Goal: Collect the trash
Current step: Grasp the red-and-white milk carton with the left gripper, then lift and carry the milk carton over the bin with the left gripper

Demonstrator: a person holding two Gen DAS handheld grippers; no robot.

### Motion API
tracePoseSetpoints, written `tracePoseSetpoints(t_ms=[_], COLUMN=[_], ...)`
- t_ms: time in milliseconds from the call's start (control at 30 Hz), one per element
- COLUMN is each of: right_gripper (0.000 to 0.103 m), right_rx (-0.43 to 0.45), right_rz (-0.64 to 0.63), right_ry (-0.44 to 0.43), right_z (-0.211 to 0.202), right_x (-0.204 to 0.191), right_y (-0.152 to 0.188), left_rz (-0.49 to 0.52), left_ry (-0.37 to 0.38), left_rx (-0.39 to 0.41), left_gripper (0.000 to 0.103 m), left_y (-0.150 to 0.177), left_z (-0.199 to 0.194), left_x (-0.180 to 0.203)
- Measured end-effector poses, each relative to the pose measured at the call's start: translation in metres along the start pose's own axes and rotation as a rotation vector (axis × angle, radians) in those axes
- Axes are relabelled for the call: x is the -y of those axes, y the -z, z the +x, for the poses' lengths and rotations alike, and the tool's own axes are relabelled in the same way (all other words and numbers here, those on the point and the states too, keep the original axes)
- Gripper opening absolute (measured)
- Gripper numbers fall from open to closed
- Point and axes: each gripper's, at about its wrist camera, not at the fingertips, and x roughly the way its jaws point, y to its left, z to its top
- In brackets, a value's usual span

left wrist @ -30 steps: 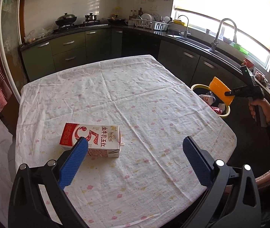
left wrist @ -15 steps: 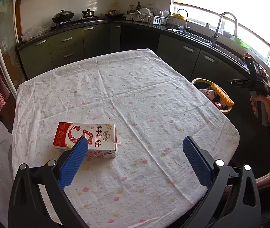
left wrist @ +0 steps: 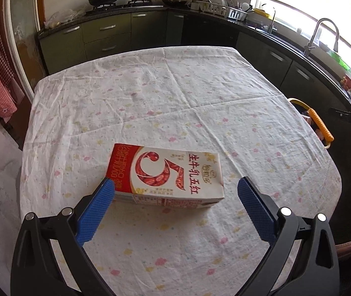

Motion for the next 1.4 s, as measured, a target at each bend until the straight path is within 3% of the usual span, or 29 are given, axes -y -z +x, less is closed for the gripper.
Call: tracePoseSetpoints(t_ms=[133,233,333,467,567,700,967,1067,1167,1233,1267,1333,1400], right_gripper=[0.063,0.063,0.063,0.063,0.063,0.064,0.066,0.066,0.066,0.066,0.066,0.066,0.066], right_rx=[-0.027,-0.048,-0.063,-0.093,-0.115,-0.112,-0.13,-0.131,-0.131,-0.133,-0.133,-0.133,-0.135], right_rz=[-0.039,-0.061,-0.064,-0.054,-0.05,-0.046,-0.031,-0.034,-0.043,-0.046,-0.048,-0.046,-0.043], right_ry=[-0.014,-0.01,-0.004,-0.001,0.004,0.021,0.033,0.025,0.013,0.003,-0.001,-0.016,-0.031], right_z=[0.008,0.014,0.02,0.027,0.03,0.023,0.023,0.024,0.025,0.027,0.028,0.032,0.036], right_x=[-0.015,-0.02,-0.023,-0.026,-0.028,-0.027,-0.026,-0.029,-0.033,-0.034,-0.036,-0.037,-0.038], right_y=[-0.003,-0.005,-0.004,0.002,0.005,0.004,0.005,0.004,0.003,0.003,0.003,0.003,0.003], left_rz=[0.162,0.419,0.696,0.962,1.046,1.055,1.07,0.979,0.81,0.744,0.72,0.684,0.629], left_ry=[0.038,0.17,0.242,0.22,0.246,0.283,0.332,0.373,0.351,0.282,0.258,0.219,0.176], left_rx=[0.006,-0.04,-0.079,-0.138,-0.194,-0.271,-0.34,-0.388,-0.43,-0.455,-0.453,-0.415,-0.39], left_gripper=[0.098,0.098,0.098,0.098,0.098,0.089,0.076,0.067,0.059,0.063,0.073,0.082,0.082], left_y=[-0.014,-0.024,-0.024,-0.021,-0.022,-0.03,-0.027,-0.031,-0.032,-0.022,-0.018,-0.01,-0.008], left_z=[-0.005,-0.012,-0.013,0.003,0.013,0.028,0.049,0.053,0.052,0.049,0.047,0.039,0.036], left_x=[0.002,0.013,0.018,0.019,0.016,0.009,0.001,-0.006,-0.016,-0.016,-0.015,-0.01,-0.007])
